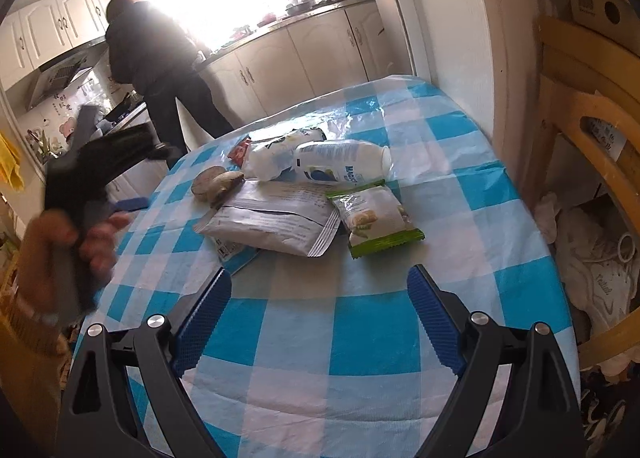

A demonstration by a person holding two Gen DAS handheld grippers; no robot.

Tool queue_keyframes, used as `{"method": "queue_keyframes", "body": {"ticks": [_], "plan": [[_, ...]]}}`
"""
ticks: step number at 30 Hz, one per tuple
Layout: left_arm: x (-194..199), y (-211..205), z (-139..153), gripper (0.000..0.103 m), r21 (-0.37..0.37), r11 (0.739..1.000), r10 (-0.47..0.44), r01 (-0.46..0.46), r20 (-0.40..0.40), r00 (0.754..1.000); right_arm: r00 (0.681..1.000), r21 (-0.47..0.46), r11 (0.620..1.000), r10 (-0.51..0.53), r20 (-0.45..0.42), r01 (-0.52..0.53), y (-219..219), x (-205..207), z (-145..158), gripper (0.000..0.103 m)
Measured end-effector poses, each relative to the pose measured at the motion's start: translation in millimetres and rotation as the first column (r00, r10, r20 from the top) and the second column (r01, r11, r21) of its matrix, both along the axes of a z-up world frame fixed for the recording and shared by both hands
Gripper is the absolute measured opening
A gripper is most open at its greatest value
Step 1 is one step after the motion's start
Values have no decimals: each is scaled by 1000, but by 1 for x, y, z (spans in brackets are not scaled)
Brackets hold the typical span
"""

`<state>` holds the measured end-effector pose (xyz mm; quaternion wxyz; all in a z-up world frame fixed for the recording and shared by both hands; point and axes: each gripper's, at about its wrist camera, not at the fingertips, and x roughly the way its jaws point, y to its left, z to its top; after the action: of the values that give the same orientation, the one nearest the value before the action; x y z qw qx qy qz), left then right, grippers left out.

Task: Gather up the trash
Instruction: 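Return both tools over the table toward the remaining items, then grasp the round brown slice with the left tool while the right tool grasps a white bottle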

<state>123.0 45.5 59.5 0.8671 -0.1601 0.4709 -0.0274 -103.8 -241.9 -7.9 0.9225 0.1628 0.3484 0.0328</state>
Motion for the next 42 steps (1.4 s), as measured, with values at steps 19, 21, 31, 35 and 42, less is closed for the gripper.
{"method": "queue_keyframes", "body": {"ticks": [19,21,31,35,42], "plan": [[58,-28,-44,96,213,974,119,-82,-166,979,1000,5,1000,15,-18,-15,-38,39,6,89],[58,-34,-46,96,246,967,103,-62,-160,982,999,-9,1000,21,-33,-21,-39,50,7,89],[54,-44,-46,83,298,954,17,20,-121,993,984,-47,985,160,-78,-164,-34,121,1,89],[48,-47,-42,76,290,956,-20,53,-115,993,970,-125,966,214,-116,-228,-25,148,-3,89],[33,-42,-39,75,277,956,-76,101,-100,992,942,-105,944,294,-163,-313,-26,182,-17,89]]}}
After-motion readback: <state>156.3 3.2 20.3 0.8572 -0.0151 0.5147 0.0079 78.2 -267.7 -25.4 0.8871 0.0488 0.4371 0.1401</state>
